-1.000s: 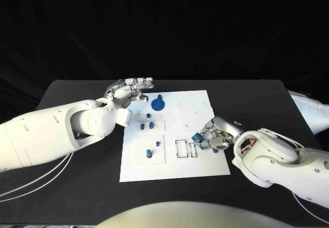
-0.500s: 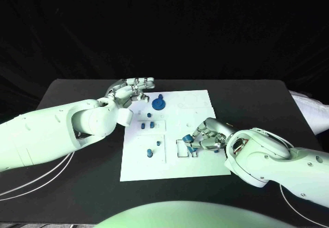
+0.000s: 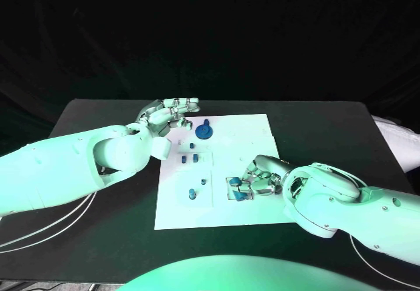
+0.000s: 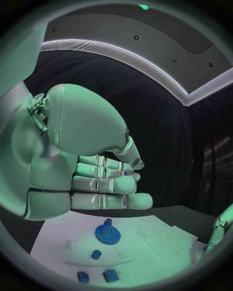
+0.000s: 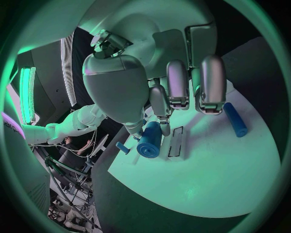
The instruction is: Assemble the parts on the task board
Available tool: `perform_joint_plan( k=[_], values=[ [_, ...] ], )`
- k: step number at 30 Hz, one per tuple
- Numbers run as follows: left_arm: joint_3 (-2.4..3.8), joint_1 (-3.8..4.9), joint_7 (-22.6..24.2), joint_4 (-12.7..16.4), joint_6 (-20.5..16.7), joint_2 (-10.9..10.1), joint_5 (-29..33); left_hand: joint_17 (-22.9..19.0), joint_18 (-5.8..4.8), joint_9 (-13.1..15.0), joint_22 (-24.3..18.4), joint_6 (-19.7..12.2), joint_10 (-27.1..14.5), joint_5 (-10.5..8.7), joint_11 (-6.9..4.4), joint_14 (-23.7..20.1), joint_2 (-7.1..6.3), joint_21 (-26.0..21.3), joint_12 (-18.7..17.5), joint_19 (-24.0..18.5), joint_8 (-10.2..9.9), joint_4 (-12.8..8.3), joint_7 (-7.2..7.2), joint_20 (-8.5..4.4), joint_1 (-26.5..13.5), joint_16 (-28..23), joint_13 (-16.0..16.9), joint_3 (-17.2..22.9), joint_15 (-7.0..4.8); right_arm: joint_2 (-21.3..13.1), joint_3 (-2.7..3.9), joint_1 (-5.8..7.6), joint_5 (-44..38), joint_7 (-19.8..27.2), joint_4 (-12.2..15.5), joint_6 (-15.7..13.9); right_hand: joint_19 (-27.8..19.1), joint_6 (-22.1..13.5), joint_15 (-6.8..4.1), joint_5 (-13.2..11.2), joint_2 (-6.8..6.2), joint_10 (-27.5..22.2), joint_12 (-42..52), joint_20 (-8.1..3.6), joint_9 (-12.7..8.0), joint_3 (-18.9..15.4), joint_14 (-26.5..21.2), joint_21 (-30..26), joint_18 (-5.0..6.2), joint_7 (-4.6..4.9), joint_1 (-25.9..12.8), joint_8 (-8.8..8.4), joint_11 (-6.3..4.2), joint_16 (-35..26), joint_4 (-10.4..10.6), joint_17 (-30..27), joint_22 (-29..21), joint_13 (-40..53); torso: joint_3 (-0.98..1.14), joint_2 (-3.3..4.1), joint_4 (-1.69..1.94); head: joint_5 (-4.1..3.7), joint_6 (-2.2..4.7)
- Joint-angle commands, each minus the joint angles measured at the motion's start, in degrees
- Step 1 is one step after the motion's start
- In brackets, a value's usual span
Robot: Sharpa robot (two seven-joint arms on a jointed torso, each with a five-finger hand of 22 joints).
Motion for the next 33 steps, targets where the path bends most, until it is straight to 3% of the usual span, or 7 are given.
perform_joint_plan(
  k=[1, 11, 18, 21, 25, 31, 33],
  values=[
    [0.03, 0.0, 0.16, 0.17, 1.15, 0.05, -0.34, -0.08, 0.84, -0.04, -0.04, -0.3, -0.33, 0.14, 0.08, -0.4, 0.28, -0.36, 0.31, -0.26, 0.37, -0.49, 0.07, -0.1, 0.34, -0.36, 0.06, 0.01, 0.04, 0.13, 0.0, -0.06, -3.33, -0.97, -0.08, 1.75, 0.83, 0.89, -0.46, -1.33, 0.14, 0.4, -0.54, -0.31, 0.25, -0.93, 5.33, 0.18, -0.4, -0.56, -1.21, 0.05, -0.09, 0.2, -0.01, 11.4, 0.18, 0.32, 0.06, -0.02, -0.06, 0.18, -0.07],
    [0.03, 0.0, 0.03, 0.16, 1.23, 0.04, -0.34, -0.26, 0.87, -0.05, -0.23, -0.36, -0.41, 0.13, 0.12, -0.48, 0.25, -0.61, 0.36, -0.34, 0.37, -0.55, 0.11, -0.1, 0.35, -0.42, 0.06, -0.04, 0.06, 0.13, 0.0, -0.06, -7.8, -1.15, -0.21, 0.3, 0.59, 0.3, -0.41, -19.17, -0.01, -0.51, -4.32, -0.32, 1.83, -7.14, 5.21, -0.32, -0.27, -0.48, -8.0, -0.23, 0.0, -0.18, 0.11, 10.82, -0.5, -1.54, 0.09, 0.0, -0.08, 0.16, -0.08],
    [0.03, 0.0, -0.08, 0.14, 1.35, 0.05, -0.34, -0.49, 0.88, -0.06, -0.33, -0.44, -0.52, 0.13, 0.17, -0.59, 0.23, -0.75, 0.37, -0.39, 0.36, -0.55, 0.16, -0.09, 0.3, -0.52, 0.04, -0.1, 0.08, -0.06, 0.0, -0.09, -8.88, -0.94, 0.39, 0.21, 0.61, 0.21, -0.4, -19.25, -0.79, -0.45, -4.6, -0.28, 2.32, -7.58, 5.22, -0.34, -0.27, -0.48, -6.29, -0.28, 0.01, -0.18, -0.58, 10.86, -0.46, -1.53, 0.1, -0.01, -0.08, 0.2, -0.19],
    [0.03, 0.0, -0.11, 0.12, 1.39, 0.06, -0.34, -0.49, 0.88, -0.06, -0.33, -0.44, -0.52, 0.13, 0.17, -0.59, 0.23, -0.75, 0.37, -0.39, 0.36, -0.55, 0.16, -0.09, 0.3, -0.52, 0.04, -0.1, 0.08, -0.16, 0.0, -0.12, -9.11, -0.79, 0.6, 0.68, 0.69, 0.21, -0.46, -17.66, -0.98, -0.28, -4.53, -0.32, 2.76, -6.73, 5.25, -0.27, -0.3, -0.51, -1.34, -0.27, -0.04, -0.13, -3.12, 10.96, -0.28, -1.32, 0.09, 0.01, -0.03, 0.18, -0.26],
    [0.03, 0.0, -0.18, 0.08, 1.46, 0.06, -0.34, -0.61, 0.92, -0.07, -0.49, -0.48, -0.56, 0.12, 0.19, -0.65, 0.23, -0.97, 0.38, -0.48, 0.36, -0.55, 0.18, -0.08, 0.28, -0.58, 0.03, -0.12, 0.1, -0.22, 0.0, -0.16, -9.39, -0.54, 0.8, 1.8, 0.75, 0.18, -0.48, -19.16, -0.84, -0.25, -4.68, -0.37, 3.22, -5.36, 5.29, -0.19, -0.35, -0.47, 4.48, -0.27, -0.05, -0.01, -6.84, 11.17, -0.06, -1.24, 0.06, -0.02, -0.05, 0.19, -0.33],
    [0.03, 0.0, -0.22, 0.07, 1.52, 0.08, -0.34, -0.61, 0.92, -0.07, -0.49, -0.48, -0.56, 0.12, 0.19, -0.65, 0.23, -0.97, 0.38, -0.48, 0.36, -0.55, 0.18, -0.08, 0.28, -0.58, 0.03, -0.12, 0.1, -0.44, 0.0, -0.23, -10.22, -0.39, 0.9, 1.07, 0.84, 0.25, -0.45, -20.94, -0.3, -0.19, -4.78, -0.34, 3.59, -4.17, 5.35, -0.05, -0.42, -0.4, 7.64, -0.28, -0.03, 0.16, -9.2, 11.48, 0.26, -1.17, 0.07, -0.02, -0.12, 0.14, -0.32],
    [0.03, -0.01, -0.22, 0.06, 1.55, 0.1, -0.34, -0.61, 0.92, -0.07, -0.49, -0.48, -0.56, 0.12, 0.19, -0.65, 0.23, -0.97, 0.38, -0.48, 0.36, -0.55, 0.18, -0.08, 0.28, -0.58, 0.03, -0.12, 0.1, -1.14, 0.01, -0.24, -9.93, -0.13, 1.25, -0.75, 0.83, -0.06, -0.36, -18.51, 0.44, -0.05, -4.38, -0.3, 3.64, -4.02, 5.33, -0.09, -0.41, -0.27, 6.8, -0.56, 0.08, 0.11, -8.71, 11.4, 0.21, -0.81, 0.07, -0.04, -0.15, 0.06, -0.2]
  ],
)
